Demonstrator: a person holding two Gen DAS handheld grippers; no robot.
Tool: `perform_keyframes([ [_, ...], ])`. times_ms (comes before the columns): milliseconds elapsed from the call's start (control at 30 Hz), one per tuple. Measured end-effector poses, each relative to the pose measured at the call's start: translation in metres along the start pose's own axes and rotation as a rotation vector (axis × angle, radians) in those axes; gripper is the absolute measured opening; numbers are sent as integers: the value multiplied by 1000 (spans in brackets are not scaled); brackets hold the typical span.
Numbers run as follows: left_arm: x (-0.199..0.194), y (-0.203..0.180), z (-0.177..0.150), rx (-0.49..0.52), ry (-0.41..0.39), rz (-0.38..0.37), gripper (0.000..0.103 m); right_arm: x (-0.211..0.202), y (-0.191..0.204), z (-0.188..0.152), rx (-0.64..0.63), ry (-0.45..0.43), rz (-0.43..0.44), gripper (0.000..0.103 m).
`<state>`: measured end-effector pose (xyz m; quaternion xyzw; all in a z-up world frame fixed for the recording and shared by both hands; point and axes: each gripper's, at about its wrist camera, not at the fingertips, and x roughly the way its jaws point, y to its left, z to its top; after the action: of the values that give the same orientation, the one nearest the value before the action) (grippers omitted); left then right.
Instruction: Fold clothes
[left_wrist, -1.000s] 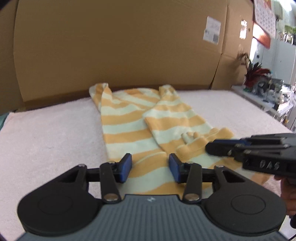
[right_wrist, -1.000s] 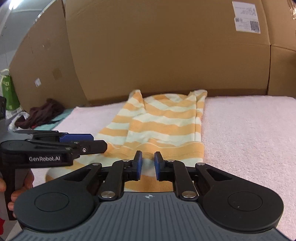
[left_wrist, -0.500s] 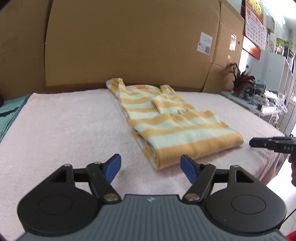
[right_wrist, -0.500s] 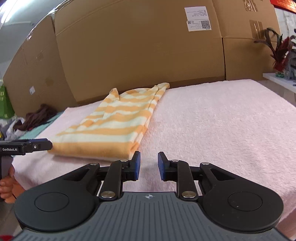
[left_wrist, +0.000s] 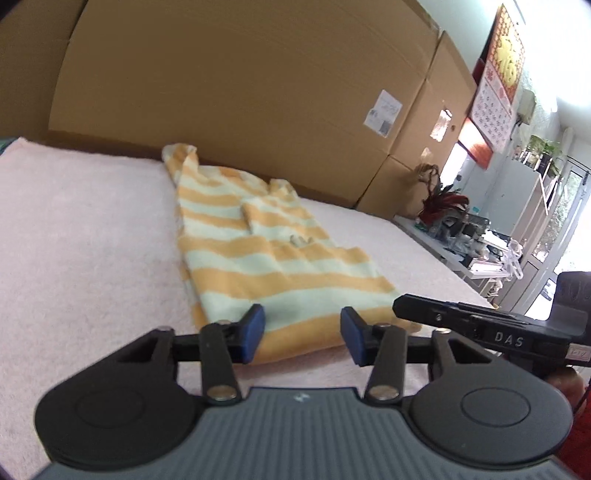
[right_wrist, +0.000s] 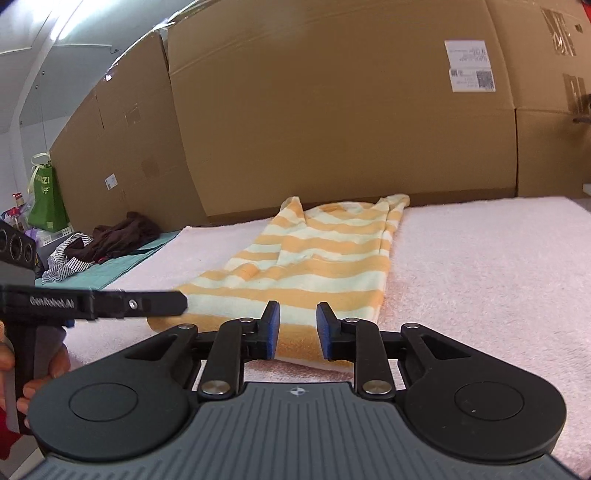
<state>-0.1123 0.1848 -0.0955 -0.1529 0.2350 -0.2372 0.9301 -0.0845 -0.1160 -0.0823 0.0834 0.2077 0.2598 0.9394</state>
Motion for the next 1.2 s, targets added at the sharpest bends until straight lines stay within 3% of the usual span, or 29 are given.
perform_keyframes([
  [100,-2,7,-4,-24,-20,-25,42,3,-7,-11,7,4,-8,13],
  [233,-8,2,3,20,-15,-4,41,2,-14,-9,60,11,-11,7],
  [267,-13,2,5,22,-39,-2,46,0,-12,-9,55,11,-21,8],
  [300,-17,1,6,42,-53,11,62,-2,-10,-9,42,7,-31,8],
  [333,-15,0,6,74,-40,34,70,-4,-8,-11,25,3,-41,8],
  [400,-5,1,-3,127,-7,81,69,-6,-5,-15,-7,-11,-54,8],
  [533,0,-5,-14,211,-21,127,74,-5,-11,-16,9,-22,-47,8],
  [800,-14,7,-7,128,-18,109,73,-11,-17,-12,39,3,-48,8],
  [833,-17,8,-6,118,-22,114,73,-14,-16,-11,46,4,-48,9],
  [900,-26,11,-4,86,-17,110,74,-25,-18,-11,57,-5,-61,22],
  [1067,-37,17,-1,8,46,35,74,-44,-32,-14,82,54,-75,23],
  [1200,-33,20,1,-71,79,-11,87,-41,-35,-15,113,104,-45,27],
])
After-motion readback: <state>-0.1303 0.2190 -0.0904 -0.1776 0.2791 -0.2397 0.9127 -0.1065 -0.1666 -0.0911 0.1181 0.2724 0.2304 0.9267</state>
